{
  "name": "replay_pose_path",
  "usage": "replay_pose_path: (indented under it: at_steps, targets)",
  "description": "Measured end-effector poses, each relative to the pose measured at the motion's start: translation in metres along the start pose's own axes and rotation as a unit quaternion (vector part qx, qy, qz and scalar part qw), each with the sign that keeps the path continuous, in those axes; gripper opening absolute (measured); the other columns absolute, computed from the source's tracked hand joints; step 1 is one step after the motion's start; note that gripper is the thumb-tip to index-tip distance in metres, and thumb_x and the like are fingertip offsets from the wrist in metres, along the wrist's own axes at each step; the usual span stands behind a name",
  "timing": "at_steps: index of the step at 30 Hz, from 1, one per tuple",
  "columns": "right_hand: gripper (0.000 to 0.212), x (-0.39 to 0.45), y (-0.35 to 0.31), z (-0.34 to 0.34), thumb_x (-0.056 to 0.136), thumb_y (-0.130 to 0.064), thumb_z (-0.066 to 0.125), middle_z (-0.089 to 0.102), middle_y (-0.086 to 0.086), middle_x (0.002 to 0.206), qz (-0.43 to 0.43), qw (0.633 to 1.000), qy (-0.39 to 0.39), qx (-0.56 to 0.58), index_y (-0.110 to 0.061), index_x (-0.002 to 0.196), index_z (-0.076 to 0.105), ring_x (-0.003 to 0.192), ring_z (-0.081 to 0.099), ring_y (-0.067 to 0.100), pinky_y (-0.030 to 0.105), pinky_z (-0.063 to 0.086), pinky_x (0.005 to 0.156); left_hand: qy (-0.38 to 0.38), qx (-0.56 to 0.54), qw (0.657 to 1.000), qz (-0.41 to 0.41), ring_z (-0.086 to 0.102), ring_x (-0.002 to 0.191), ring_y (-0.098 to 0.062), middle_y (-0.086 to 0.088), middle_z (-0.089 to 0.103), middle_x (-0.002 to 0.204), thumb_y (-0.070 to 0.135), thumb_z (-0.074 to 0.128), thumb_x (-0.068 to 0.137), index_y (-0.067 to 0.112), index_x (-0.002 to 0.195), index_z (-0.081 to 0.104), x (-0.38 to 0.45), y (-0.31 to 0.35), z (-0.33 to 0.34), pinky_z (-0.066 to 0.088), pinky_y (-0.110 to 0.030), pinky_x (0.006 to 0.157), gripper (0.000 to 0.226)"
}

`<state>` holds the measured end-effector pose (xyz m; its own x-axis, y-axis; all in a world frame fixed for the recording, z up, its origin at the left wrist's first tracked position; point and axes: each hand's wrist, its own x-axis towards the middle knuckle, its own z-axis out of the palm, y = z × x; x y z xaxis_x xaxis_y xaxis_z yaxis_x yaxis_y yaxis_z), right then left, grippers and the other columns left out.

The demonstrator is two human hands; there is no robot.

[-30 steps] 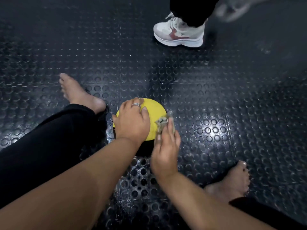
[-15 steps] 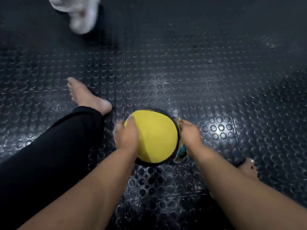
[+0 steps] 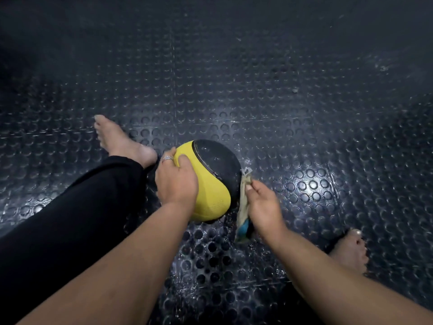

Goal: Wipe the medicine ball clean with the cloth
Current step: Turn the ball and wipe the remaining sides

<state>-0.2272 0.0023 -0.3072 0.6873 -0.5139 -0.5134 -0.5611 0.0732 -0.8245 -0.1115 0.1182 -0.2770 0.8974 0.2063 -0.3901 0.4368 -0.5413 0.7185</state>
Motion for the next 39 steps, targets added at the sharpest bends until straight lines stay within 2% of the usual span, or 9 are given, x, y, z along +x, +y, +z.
replay_pose_path:
  at_steps: [4,8,13,17,20,27,33,35,39]
  targets:
    - [0.042,-0.018,-0.023,0.022,0.096,-0.021,0.037,0.038,-0.012,0.140,-0.294,0.940,0.035,-0.170,-0.017,0.138,0.040,0.129,0.033,0.005,0.015,0.021,0.109,0.004,0.041,0.997,0.061,0.042,0.134,-0.024,-0.001,0.051,0.143,0.035,0.040,0.098,0.024,0.138,0.051,-0.005,-0.009,0.005,0.032,-0.040,0.111,0.043]
    - [0.041,0.017,-0.050,0.038,0.088,-0.017,0.036,0.060,0.007,0.128,-0.405,0.865,0.023,-0.296,-0.006,0.116,0.064,0.113,0.053,0.023,0.030,0.032,0.099,-0.005,0.071,0.992,0.107,0.043,0.133,-0.025,-0.004,0.053,0.140,0.032,0.041,0.098,0.019,0.138,0.051,-0.003,-0.010,0.006,0.034,-0.041,0.111,0.044]
    - [0.037,0.084,-0.091,0.047,0.091,-0.018,0.040,0.066,0.004,0.119,-0.311,0.868,-0.091,-0.376,-0.015,0.120,0.063,0.107,0.055,0.030,0.033,0.036,0.098,-0.013,0.087,0.991,0.106,0.045,0.131,-0.025,-0.004,0.055,0.137,0.032,0.041,0.099,0.019,0.136,0.053,0.006,-0.003,0.009,0.034,-0.041,0.110,0.041]
    - [0.036,0.093,-0.086,0.041,0.093,-0.026,0.041,0.062,0.007,0.125,-0.197,0.926,-0.006,-0.323,-0.014,0.119,0.063,0.118,0.047,0.032,0.035,0.036,0.102,-0.027,0.122,0.987,0.097,0.042,0.132,-0.023,0.001,0.051,0.140,0.035,0.039,0.098,0.024,0.137,0.051,0.002,0.011,0.017,0.035,-0.046,0.109,0.041]
    - [0.041,0.049,-0.050,0.029,0.094,-0.027,0.036,0.052,0.000,0.137,-0.275,0.915,0.103,-0.276,-0.014,0.125,0.059,0.114,0.042,0.021,0.020,0.027,0.097,-0.033,0.132,0.987,0.083,0.043,0.130,-0.023,0.001,0.050,0.140,0.035,0.038,0.098,0.025,0.135,0.051,0.008,0.014,0.016,0.035,-0.046,0.108,0.041]
    - [0.042,0.019,-0.021,0.010,0.093,-0.024,0.039,0.050,-0.005,0.133,-0.338,0.904,0.080,-0.249,-0.007,0.126,0.058,0.111,0.030,0.009,0.010,0.021,0.098,-0.039,0.161,0.977,0.131,0.036,0.134,-0.022,0.001,0.045,0.144,0.035,0.037,0.099,0.022,0.138,0.049,-0.003,0.004,0.017,0.034,-0.044,0.108,0.042]
    - [0.025,0.090,-0.100,0.037,0.093,-0.009,0.048,0.062,0.008,0.124,-0.300,0.894,-0.076,-0.325,-0.005,0.106,0.070,0.117,0.051,0.021,0.022,0.029,0.098,-0.042,0.172,0.973,0.145,0.032,0.136,-0.023,0.000,0.042,0.145,0.035,0.040,0.098,0.021,0.140,0.047,-0.011,0.001,0.017,0.033,-0.052,0.108,0.045]
    - [0.024,0.108,-0.098,0.036,0.092,-0.011,0.048,0.067,0.013,0.103,-0.220,0.925,-0.031,-0.309,-0.002,0.095,0.070,0.098,0.058,0.026,0.026,0.042,0.078,-0.043,0.175,0.973,0.144,0.031,0.137,-0.023,0.001,0.041,0.147,0.036,0.040,0.099,0.022,0.141,0.047,-0.012,0.003,0.018,0.031,-0.052,0.109,0.045]
    - [0.041,0.100,-0.073,0.014,0.093,-0.016,0.047,0.042,0.005,0.054,-0.059,0.961,0.081,-0.257,-0.003,0.055,0.048,0.066,0.041,0.024,0.033,0.026,0.055,-0.046,0.177,0.972,0.149,0.031,0.136,-0.020,0.005,0.042,0.145,0.036,0.040,0.099,0.025,0.138,0.048,-0.013,0.005,0.021,0.032,-0.052,0.108,0.042]
